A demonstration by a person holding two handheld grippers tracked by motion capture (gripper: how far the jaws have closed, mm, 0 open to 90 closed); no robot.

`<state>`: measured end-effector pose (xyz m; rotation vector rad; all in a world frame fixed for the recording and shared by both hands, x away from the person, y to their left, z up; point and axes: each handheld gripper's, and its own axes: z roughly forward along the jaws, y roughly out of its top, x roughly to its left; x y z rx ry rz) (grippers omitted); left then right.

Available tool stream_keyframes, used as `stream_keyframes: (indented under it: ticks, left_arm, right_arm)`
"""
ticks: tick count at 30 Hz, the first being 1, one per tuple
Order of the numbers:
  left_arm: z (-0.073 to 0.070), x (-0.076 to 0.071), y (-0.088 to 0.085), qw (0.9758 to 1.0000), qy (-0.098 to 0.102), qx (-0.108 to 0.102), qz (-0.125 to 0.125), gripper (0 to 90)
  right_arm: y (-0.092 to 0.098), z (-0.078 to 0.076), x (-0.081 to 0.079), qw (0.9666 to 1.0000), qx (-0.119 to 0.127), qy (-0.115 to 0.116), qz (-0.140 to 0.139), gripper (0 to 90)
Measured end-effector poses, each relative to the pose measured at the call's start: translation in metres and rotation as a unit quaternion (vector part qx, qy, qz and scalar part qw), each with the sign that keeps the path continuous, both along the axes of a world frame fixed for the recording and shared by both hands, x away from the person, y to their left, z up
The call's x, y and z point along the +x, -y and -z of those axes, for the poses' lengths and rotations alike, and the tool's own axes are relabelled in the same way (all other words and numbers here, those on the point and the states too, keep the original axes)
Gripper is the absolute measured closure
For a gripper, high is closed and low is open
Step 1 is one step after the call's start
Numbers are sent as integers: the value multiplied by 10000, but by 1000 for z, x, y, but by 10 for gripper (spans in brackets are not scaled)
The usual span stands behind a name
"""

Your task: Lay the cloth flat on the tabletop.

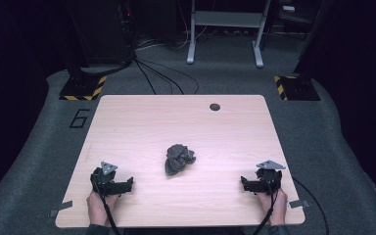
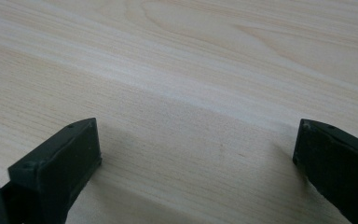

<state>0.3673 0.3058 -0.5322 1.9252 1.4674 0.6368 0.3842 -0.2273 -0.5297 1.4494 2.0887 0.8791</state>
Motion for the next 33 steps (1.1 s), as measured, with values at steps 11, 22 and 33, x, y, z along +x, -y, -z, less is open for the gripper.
stream_keyframes:
  ticks: [11, 22, 33]
  left_arm:
    - [-2, 1, 1, 9999, 1, 13, 126, 0]
    - [-17, 4, 21, 9984, 93, -98, 541, 1]
    - [-32, 13, 51, 9945, 235, -185, 1002, 0]
  right_arm:
    - [0, 0, 0, 10000, 5, 14, -10, 4]
    - [0, 0, 0, 10000, 5, 16, -14, 5]
    - [0, 0, 0, 10000, 5, 15, -12, 6]
